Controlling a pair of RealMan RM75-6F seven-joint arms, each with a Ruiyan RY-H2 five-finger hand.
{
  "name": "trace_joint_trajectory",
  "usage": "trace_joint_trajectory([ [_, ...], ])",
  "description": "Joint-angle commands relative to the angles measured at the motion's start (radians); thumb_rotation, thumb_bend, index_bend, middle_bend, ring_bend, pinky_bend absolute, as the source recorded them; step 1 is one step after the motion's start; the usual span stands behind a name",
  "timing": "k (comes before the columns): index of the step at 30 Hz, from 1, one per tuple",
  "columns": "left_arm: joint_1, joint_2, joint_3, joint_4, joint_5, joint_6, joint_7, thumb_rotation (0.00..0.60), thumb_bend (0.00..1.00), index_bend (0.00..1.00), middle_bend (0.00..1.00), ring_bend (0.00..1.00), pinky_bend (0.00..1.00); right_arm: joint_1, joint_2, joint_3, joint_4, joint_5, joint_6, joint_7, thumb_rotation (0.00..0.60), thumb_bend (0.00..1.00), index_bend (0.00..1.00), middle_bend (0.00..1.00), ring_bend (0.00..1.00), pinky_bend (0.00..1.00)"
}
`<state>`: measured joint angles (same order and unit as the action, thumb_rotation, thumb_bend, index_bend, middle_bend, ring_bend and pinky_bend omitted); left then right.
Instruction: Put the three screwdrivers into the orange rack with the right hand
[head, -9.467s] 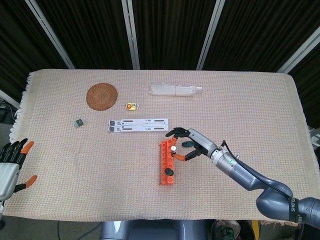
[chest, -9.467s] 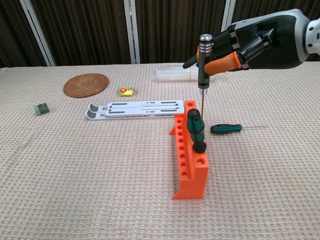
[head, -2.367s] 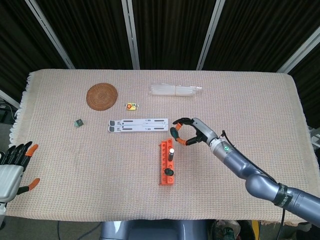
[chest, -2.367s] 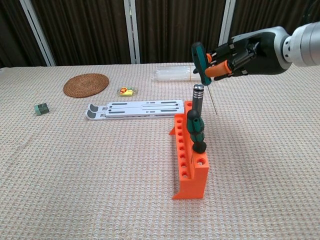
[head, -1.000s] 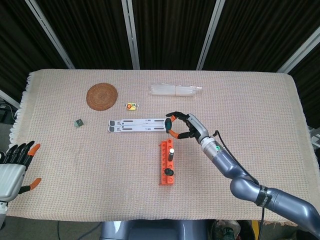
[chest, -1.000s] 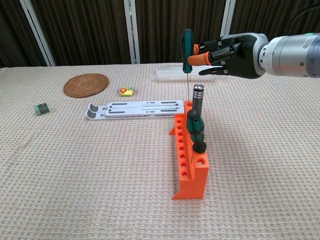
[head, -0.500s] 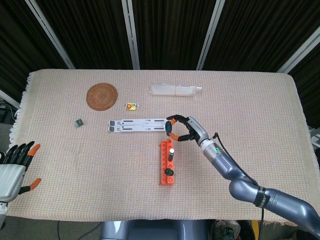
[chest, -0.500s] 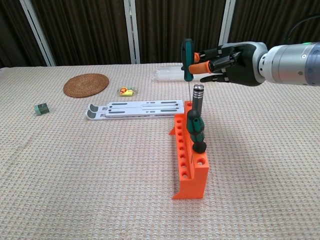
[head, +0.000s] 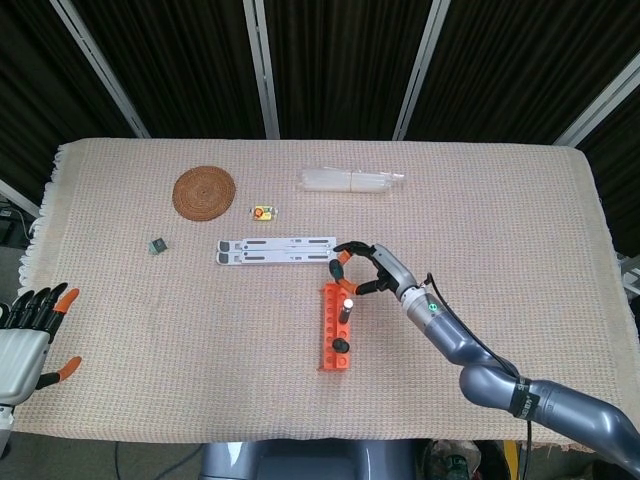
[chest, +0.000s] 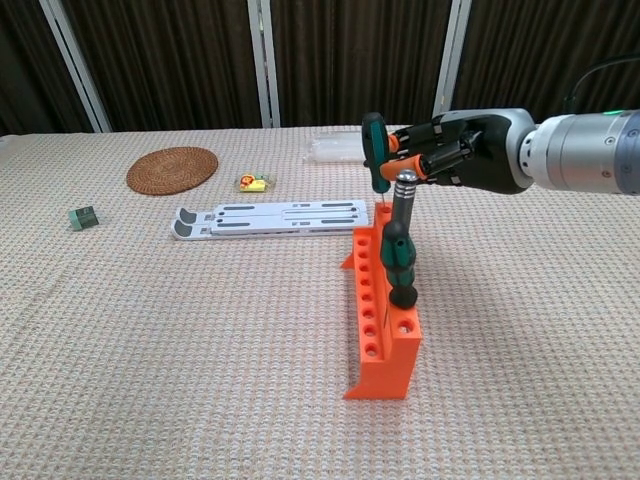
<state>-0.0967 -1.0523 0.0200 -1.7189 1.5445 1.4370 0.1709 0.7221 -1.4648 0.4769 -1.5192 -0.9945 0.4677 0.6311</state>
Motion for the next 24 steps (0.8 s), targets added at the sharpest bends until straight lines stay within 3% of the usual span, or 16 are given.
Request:
trace_joint_trajectory([
  [1,0.0,-0.001,0.0,0.002,0.001,0.0,-0.002,0.6,0.21,0.0,0.0,0.0,0.0,-0.002,0.005,-0.007,0.0,-0.01,-0.004,0.004,0.6,0.41,0.55,0.18,0.0,0.0],
  [15,0.0,-0.007,0.002,0.018,0.004,-0.001,-0.022,0.6,0.21,0.0,0.0,0.0,0.0,0.011,0.02,-0.028,-0.019,-0.043,-0.015,0.01,0.6,0.24,0.43,0.16,0.0,0.0],
  [24,0.001,-0.011,0.001,0.035,0.004,0.001,-0.046,0.6,0.21,0.0,0.0,0.0,0.0,0.025,0.027,-0.037,-0.035,-0.043,0.011,-0.009,0.6,0.23,0.35,0.14,0.0,0.0],
])
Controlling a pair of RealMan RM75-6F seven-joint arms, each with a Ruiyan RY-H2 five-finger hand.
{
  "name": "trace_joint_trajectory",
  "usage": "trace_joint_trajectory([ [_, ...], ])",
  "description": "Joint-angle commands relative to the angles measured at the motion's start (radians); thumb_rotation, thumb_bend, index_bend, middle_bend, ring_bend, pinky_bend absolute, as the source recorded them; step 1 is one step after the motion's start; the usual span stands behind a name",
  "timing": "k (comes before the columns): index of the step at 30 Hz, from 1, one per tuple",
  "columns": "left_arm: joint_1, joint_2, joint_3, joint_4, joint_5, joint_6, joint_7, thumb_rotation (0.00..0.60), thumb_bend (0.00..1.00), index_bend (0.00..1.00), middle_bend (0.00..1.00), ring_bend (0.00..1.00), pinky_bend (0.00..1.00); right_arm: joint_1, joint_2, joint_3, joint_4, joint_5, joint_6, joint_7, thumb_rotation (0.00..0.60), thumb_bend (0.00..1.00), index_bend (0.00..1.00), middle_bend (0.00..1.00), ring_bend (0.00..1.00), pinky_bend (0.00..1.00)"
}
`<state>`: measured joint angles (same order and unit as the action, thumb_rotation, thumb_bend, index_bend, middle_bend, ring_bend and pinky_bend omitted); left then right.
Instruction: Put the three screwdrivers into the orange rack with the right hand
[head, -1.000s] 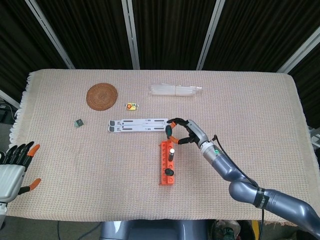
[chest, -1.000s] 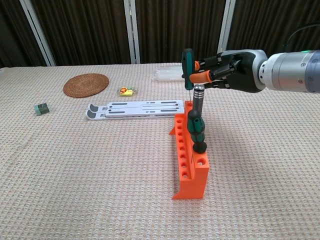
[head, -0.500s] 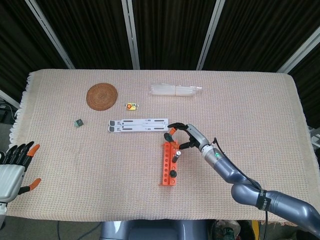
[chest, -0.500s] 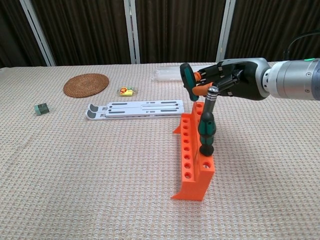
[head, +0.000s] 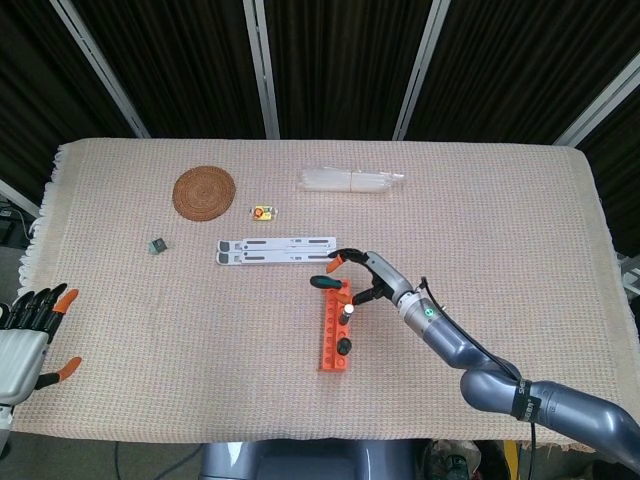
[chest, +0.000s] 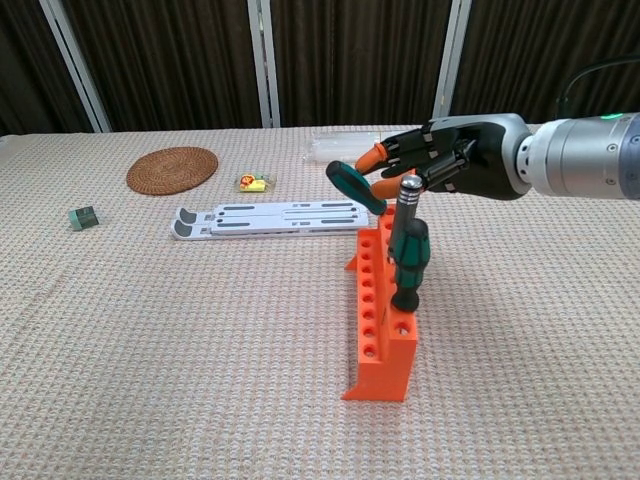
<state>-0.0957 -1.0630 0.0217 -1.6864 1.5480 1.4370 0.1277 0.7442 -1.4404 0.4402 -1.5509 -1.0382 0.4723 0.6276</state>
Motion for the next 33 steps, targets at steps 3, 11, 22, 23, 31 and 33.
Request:
trace_joint_trajectory([
  [3,0.002,-0.002,0.0,0.007,0.002,0.004,-0.01,0.6,0.21,0.0,0.0,0.0,0.0,0.006,0.012,0.002,-0.019,0.003,0.024,-0.015,0.6,0.23,0.31,0.14,0.0,0.0],
  [11,0.005,-0.007,-0.003,0.02,0.003,0.013,-0.027,0.6,0.21,0.0,0.0,0.0,0.0,-0.009,0.051,0.005,-0.079,-0.019,0.133,-0.077,0.6,0.25,0.31,0.13,0.0,0.0],
  [22,0.01,-0.01,-0.009,0.035,-0.001,0.028,-0.039,0.6,0.21,0.0,0.0,0.0,0.0,-0.084,0.08,-0.066,-0.085,-0.125,0.466,-0.381,0.6,0.36,0.34,0.15,0.0,0.0],
  [23,0.01,-0.011,-0.011,0.036,-0.001,0.029,-0.037,0.6,0.21,0.0,0.0,0.0,0.0,-0.094,0.083,-0.078,-0.078,-0.146,0.499,-0.418,0.6,0.36,0.34,0.15,0.0,0.0],
  [31,0.007,-0.028,-0.028,0.042,-0.015,0.039,0.003,0.6,0.21,0.0,0.0,0.0,0.0,-0.202,0.134,-0.197,-0.021,-0.295,0.717,-0.664,0.6,0.36,0.26,0.1,0.0,0.0],
  [33,0.004,-0.032,-0.031,0.039,-0.019,0.034,0.016,0.6,0.21,0.0,0.0,0.0,0.0,-0.23,0.153,-0.219,-0.017,-0.3,0.745,-0.704,0.6,0.36,0.25,0.09,0.0,0.0],
])
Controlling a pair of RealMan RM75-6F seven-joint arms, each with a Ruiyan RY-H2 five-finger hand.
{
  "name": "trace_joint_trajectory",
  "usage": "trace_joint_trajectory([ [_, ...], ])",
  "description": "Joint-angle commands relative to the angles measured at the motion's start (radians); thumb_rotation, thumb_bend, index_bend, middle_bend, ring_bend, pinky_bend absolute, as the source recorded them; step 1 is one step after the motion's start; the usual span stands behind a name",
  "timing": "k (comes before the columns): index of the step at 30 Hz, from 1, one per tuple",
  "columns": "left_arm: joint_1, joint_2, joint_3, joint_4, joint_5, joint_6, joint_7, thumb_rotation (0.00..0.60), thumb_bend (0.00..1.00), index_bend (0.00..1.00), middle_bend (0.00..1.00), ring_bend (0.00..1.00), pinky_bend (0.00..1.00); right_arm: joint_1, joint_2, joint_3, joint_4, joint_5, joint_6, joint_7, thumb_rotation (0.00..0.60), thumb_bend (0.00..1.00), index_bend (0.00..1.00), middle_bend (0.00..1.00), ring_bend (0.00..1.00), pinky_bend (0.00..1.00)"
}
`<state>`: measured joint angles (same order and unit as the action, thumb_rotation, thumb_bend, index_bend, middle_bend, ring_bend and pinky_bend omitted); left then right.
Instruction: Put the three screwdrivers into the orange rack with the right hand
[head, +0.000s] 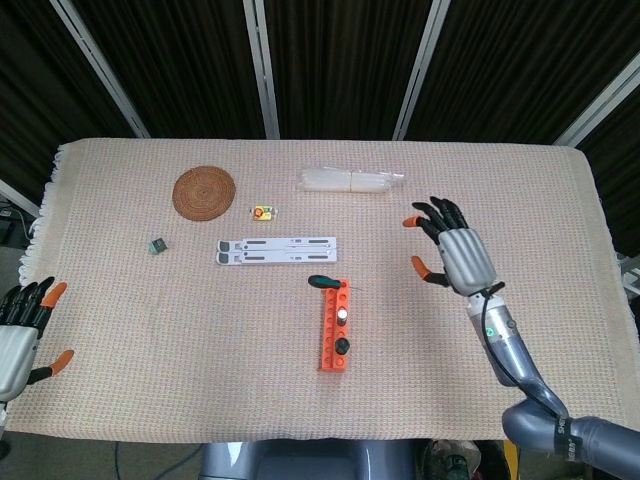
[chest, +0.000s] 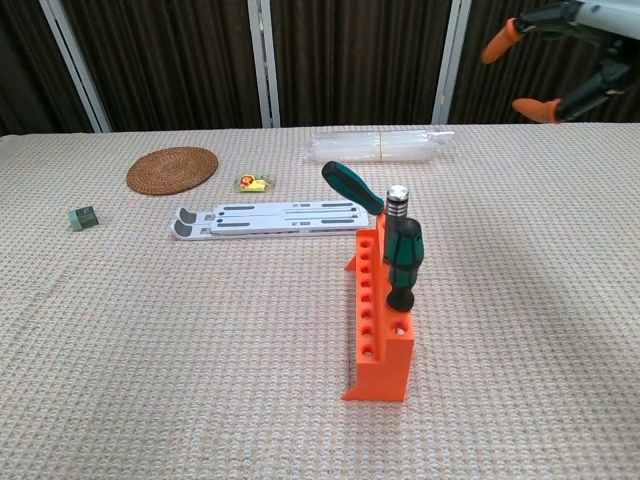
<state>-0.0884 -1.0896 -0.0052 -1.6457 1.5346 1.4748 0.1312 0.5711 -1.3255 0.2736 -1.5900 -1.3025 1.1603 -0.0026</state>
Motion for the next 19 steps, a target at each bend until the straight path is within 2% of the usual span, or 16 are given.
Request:
trace_joint_trajectory([
  [1,-0.006,-0.009,-0.006,-0.004,-0.007,-0.007,0.021,0.6,0.21,0.0,0.0,0.0,0.0,-0.076,0.052,-0.066,0.019,-0.036,0.073,-0.098,0.6,0.36,0.23,0.07,0.0,0.0],
  [5,-0.009,-0.023,-0.016,-0.003,-0.014,0.0,0.061,0.6,0.21,0.0,0.0,0.0,0.0,-0.141,0.087,-0.112,0.008,-0.037,0.135,-0.177,0.6,0.36,0.17,0.03,0.0,0.0],
  [8,0.003,-0.048,-0.019,0.008,-0.006,0.033,0.087,0.6,0.21,0.0,0.0,0.0,0.0,-0.23,0.112,-0.168,-0.022,-0.037,0.206,-0.191,0.6,0.36,0.14,0.0,0.0,0.0],
  [14,0.019,-0.058,-0.011,0.017,-0.004,0.051,0.093,0.6,0.21,0.0,0.0,0.0,0.0,-0.302,0.123,-0.207,-0.038,-0.05,0.267,-0.184,0.6,0.36,0.09,0.0,0.0,0.0],
  [19,0.037,-0.073,0.0,0.022,-0.004,0.067,0.104,0.6,0.21,0.0,0.0,0.0,0.0,-0.382,0.095,-0.237,-0.035,-0.06,0.35,-0.181,0.6,0.36,0.09,0.0,0.0,0.0],
])
